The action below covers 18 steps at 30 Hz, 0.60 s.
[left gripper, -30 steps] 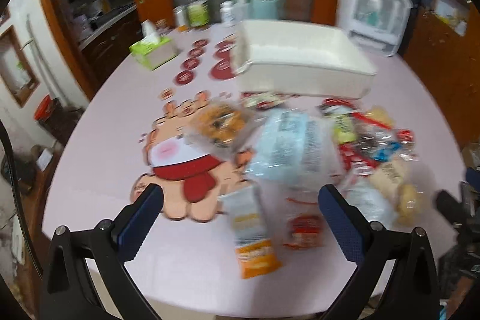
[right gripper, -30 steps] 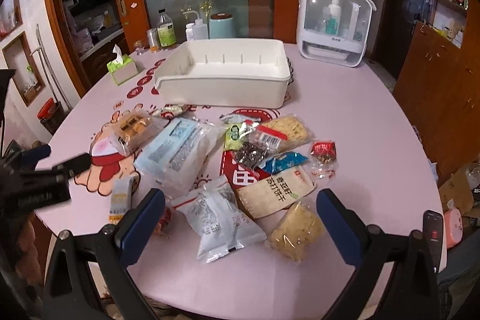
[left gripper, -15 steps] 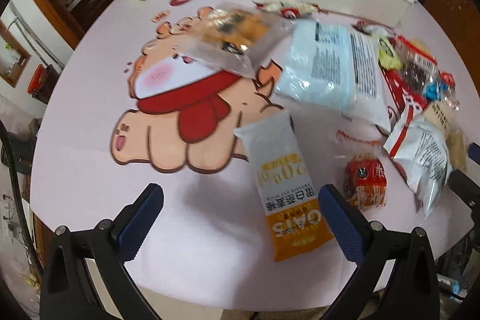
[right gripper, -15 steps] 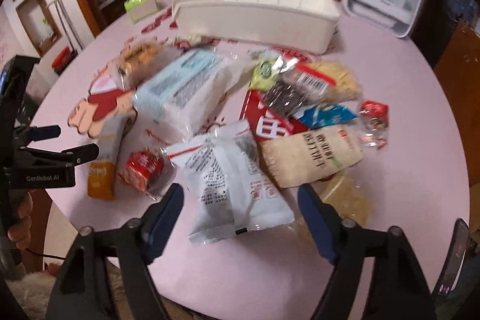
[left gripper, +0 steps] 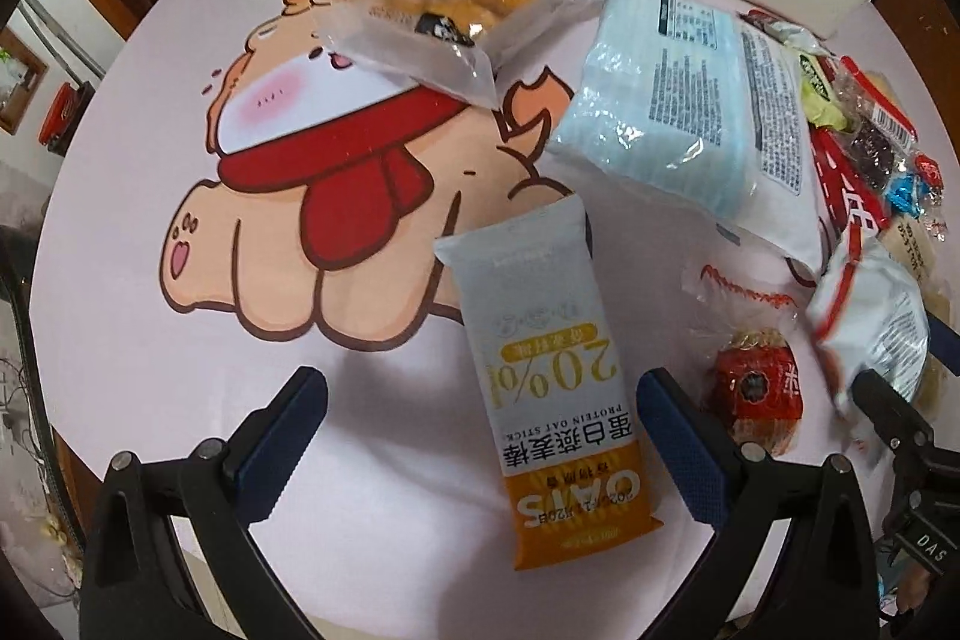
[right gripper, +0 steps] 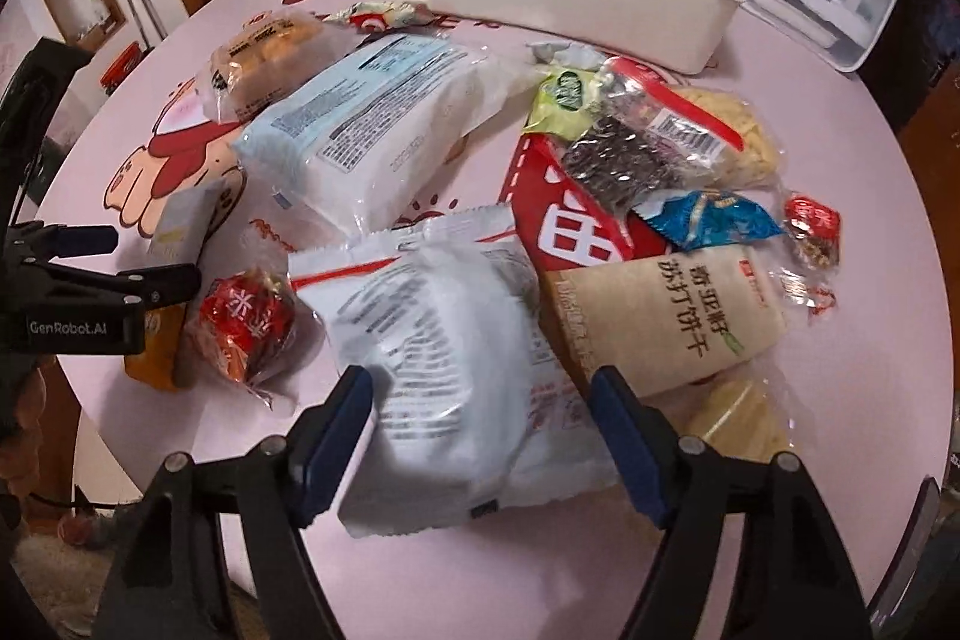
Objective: Organize snacks
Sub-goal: 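Grasp the OATS bar with the left tool while the right tool grasps the white bag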
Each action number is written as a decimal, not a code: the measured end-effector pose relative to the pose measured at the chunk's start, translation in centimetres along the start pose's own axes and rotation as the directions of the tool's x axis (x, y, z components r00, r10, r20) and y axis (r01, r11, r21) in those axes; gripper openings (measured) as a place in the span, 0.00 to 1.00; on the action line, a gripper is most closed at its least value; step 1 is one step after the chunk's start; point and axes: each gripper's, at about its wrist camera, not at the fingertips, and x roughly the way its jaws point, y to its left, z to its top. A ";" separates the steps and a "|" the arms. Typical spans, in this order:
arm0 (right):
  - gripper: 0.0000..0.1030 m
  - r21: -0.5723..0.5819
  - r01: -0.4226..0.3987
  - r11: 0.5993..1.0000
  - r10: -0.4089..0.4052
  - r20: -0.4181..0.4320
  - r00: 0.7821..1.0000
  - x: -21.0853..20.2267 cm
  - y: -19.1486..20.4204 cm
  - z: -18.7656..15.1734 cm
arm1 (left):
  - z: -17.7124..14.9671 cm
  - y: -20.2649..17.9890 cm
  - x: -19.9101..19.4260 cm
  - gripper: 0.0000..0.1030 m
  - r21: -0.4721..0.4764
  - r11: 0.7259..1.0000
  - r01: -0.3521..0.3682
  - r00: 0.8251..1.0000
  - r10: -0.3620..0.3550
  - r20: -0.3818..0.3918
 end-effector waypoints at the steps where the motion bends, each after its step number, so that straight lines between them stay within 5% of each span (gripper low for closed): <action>1: 0.74 -0.005 0.002 1.000 -0.002 0.000 1.000 0.1 0.0 0.0 | 0.0 0.0 0.3 0.93 -0.002 1.000 0.006 1.000 -0.006 -0.003; 6: 0.74 -0.031 0.007 0.999 -0.006 0.008 1.000 0.3 0.3 0.2 | -0.1 -0.2 0.7 0.80 -0.002 0.999 0.037 0.999 -0.037 -0.011; 9: 0.74 -0.046 0.009 0.999 -0.008 0.013 1.000 0.4 0.4 0.2 | -0.4 -0.6 0.1 0.59 0.023 0.999 0.044 0.999 -0.044 0.007; 10: 0.73 -0.050 0.010 0.999 -0.010 0.015 1.000 0.4 0.5 0.2 | -0.5 -0.8 -0.2 0.44 0.031 0.998 0.046 0.999 -0.046 0.013; 18: 0.56 -0.045 -0.008 0.999 0.009 0.021 1.000 -0.1 0.6 -0.3 | -0.9 -0.9 -1.4 0.38 0.054 0.996 0.074 0.996 -0.076 0.047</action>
